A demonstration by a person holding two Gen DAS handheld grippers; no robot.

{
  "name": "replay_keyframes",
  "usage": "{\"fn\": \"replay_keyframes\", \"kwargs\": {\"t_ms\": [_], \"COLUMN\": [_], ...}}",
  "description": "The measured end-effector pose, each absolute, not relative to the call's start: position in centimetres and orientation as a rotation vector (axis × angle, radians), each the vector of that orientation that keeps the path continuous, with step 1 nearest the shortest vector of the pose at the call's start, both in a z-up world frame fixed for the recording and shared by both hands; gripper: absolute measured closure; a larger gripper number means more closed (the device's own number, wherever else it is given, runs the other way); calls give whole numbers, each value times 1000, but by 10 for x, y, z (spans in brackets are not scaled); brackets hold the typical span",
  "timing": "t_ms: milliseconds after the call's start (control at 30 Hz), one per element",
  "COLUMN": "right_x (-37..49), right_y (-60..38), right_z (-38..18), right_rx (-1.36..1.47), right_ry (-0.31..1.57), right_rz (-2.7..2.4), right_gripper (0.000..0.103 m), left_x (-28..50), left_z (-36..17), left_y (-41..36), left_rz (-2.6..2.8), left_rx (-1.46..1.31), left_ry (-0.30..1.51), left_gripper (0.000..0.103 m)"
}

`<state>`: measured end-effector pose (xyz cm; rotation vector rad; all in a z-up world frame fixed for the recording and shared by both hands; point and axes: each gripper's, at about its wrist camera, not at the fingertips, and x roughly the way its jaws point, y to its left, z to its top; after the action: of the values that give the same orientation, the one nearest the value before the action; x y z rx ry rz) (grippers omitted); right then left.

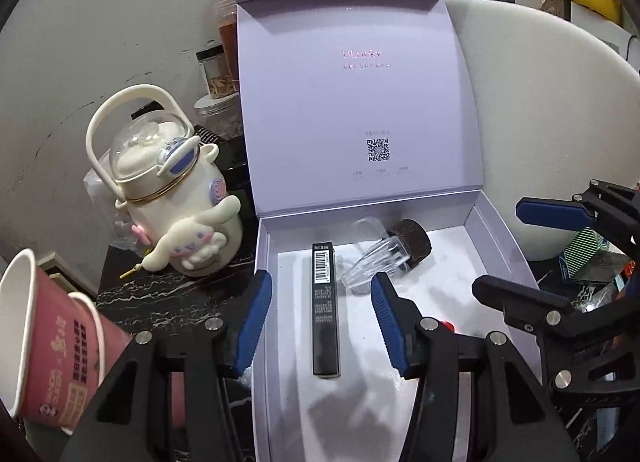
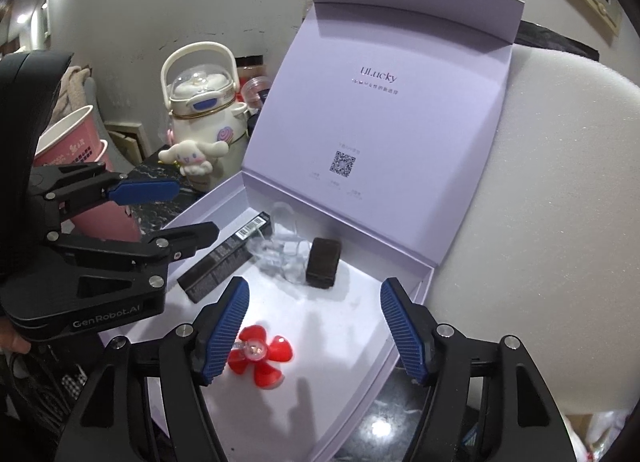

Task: Organize rigid objects
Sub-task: 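Open the left tool on the clear holder while the right tool releases the brown cylinder in the box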

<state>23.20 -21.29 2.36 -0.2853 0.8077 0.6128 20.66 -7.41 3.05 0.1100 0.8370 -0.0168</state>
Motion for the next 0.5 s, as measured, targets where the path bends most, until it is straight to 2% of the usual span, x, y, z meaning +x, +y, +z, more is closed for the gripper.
{"fn": "replay_keyframes", "kwargs": {"t_ms": [333,400,500], "right_x": [200,191,177], "right_y": [-224,-226,-227], "right_z": [49,56,62], "right_rx": [-294,-296,-301], "right_ry": [742,723,709], "right_rz": [596,593,595], "right_gripper": [34,29,29], "left_x": [173,165,152], "left_z": [51,55,59], "left_y": [-65,-65,-68], "left_rz": [-15,-22,-15], "left_rx": [72,69,85], "left_ry": [790,790,786], "left_gripper": [52,52,51]}}
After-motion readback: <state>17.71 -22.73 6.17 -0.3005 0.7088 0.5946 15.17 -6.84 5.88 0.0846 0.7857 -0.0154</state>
